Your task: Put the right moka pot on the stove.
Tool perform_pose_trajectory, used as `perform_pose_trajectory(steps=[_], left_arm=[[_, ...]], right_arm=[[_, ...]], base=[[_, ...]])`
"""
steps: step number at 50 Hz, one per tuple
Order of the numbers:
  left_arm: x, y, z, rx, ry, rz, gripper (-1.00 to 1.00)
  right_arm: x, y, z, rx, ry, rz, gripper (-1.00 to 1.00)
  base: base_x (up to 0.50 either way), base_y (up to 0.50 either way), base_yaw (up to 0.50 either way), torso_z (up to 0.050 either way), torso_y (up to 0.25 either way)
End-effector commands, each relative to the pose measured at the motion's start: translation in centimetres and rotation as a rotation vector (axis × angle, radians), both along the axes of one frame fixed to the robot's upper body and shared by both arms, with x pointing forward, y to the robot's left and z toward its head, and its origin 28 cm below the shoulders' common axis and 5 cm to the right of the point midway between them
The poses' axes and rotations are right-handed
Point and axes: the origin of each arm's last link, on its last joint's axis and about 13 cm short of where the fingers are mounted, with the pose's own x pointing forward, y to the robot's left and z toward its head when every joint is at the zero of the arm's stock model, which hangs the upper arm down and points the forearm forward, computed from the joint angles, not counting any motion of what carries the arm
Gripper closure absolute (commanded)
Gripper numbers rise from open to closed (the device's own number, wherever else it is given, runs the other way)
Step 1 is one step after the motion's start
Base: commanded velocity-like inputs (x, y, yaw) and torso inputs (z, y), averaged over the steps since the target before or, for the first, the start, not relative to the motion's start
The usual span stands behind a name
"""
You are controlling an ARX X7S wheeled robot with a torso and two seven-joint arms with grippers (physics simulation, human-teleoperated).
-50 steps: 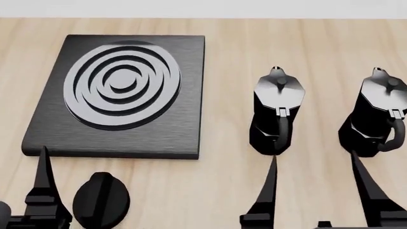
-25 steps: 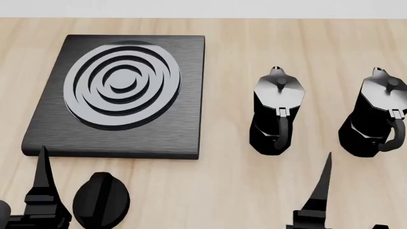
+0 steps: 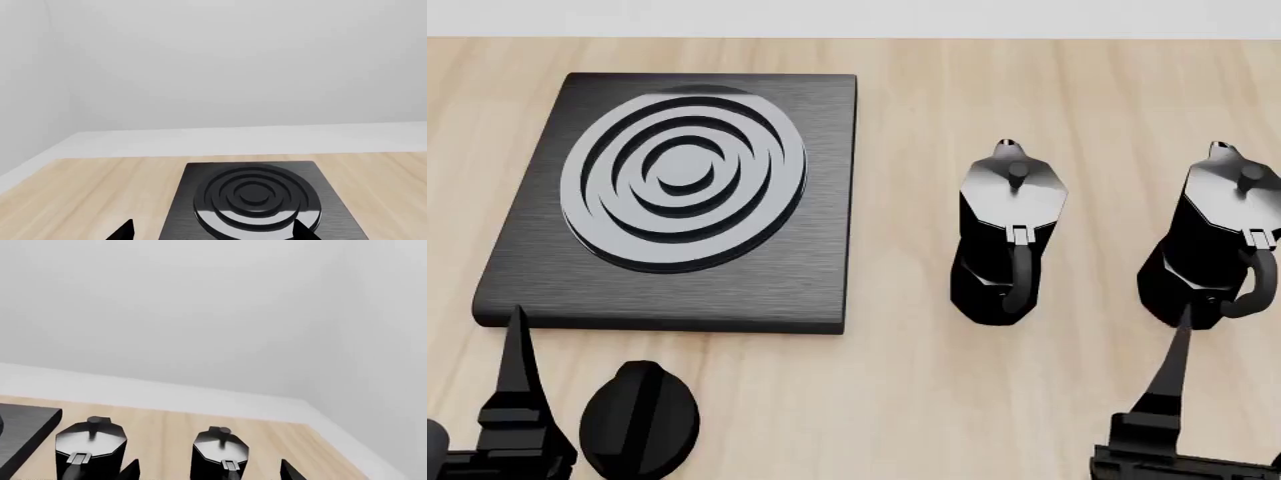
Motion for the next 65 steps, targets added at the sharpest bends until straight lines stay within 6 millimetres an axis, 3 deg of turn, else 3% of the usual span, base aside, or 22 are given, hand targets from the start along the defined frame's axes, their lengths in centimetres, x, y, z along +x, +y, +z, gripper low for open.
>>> perform_pose_trajectory(steps=[1, 8, 9, 12, 14, 21, 32, 34, 35, 49, 51, 57, 61, 63, 65], left_arm=[[0.0, 0.0, 0.0, 0.000, 0.001, 0.002, -1.00], [0.0, 0.0, 0.0, -0.001, -0.001, 0.003, -1.00], [0.0, 0.0, -0.1, -0.001, -0.001, 0.004, -1.00], [0.0, 0.0, 0.0, 0.000, -0.001, 0.005, -1.00], [0.0, 0.0, -0.1, 0.001, -0.001, 0.005, -1.00], [0.0, 0.0, 0.0, 0.001, -0.002, 0.007, -1.00], [0.0, 0.0, 0.1, -0.001, -0.005, 0.009, -1.00], [0.0, 0.0, 0.0, 0.000, -0.005, 0.009, -1.00], [0.1, 0.0, 0.0, 0.000, -0.004, 0.010, -1.00], [0.0, 0.0, 0.0, 0.001, -0.002, 0.007, -1.00], [0.1, 0.0, 0.1, 0.001, -0.002, 0.007, -1.00], [0.0, 0.0, 0.1, 0.000, -0.002, 0.008, -1.00], [0.0, 0.0, -0.1, 0.003, -0.001, 0.005, -1.00], [0.1, 0.0, 0.1, 0.002, 0.000, 0.005, -1.00], [0.1, 0.0, 0.0, 0.000, -0.002, 0.006, -1.00]], right_arm=[[0.7, -1.0, 0.9, 0.017, 0.032, 0.003, -1.00], [1.2, -1.2, 1.7, 0.079, 0.070, 0.043, -1.00], [1.3, -1.2, 2.8, 0.053, 0.069, 0.032, -1.00], [1.4, -1.4, 2.0, 0.088, 0.079, 0.040, -1.00], [1.7, -1.5, 3.1, 0.046, 0.086, 0.013, -1.00], [2.6, -1.6, 3.2, 0.050, 0.126, 0.037, -1.00], [3.3, -2.1, 2.7, 0.051, 0.168, 0.027, -1.00], [3.3, -2.1, 1.8, 0.052, 0.167, 0.026, -1.00], [3.5, -2.3, 2.5, 0.056, 0.170, 0.016, -1.00], [4.3, -3.1, 2.1, 0.061, 0.196, -0.010, -1.00], [4.5, -3.2, 1.2, 0.060, 0.203, -0.015, -1.00], [4.9, -3.2, 1.6, 0.058, 0.221, -0.015, -1.00], [5.0, -3.4, 0.2, 0.049, 0.232, -0.022, -1.00], [5.2, -3.6, 1.3, 0.054, 0.235, -0.027, -1.00], [5.4, -3.6, 1.2, 0.053, 0.239, -0.027, -1.00]], base=[[0.00, 0.00, 0.00, 0.000, 0.000], [0.00, 0.00, 0.00, 0.000, 0.000], [0.00, 0.00, 0.00, 0.000, 0.000], [0.00, 0.00, 0.00, 0.000, 0.000], [0.00, 0.00, 0.00, 0.000, 0.000], [0.00, 0.00, 0.00, 0.000, 0.000], [0.00, 0.00, 0.00, 0.000, 0.000], [0.00, 0.00, 0.00, 0.000, 0.000], [0.00, 0.00, 0.00, 0.000, 0.000], [0.00, 0.00, 0.00, 0.000, 0.000], [0.00, 0.00, 0.00, 0.000, 0.000], [0.00, 0.00, 0.00, 0.000, 0.000], [0.00, 0.00, 0.00, 0.000, 0.000], [0.00, 0.00, 0.00, 0.000, 0.000], [0.00, 0.00, 0.00, 0.000, 0.000]])
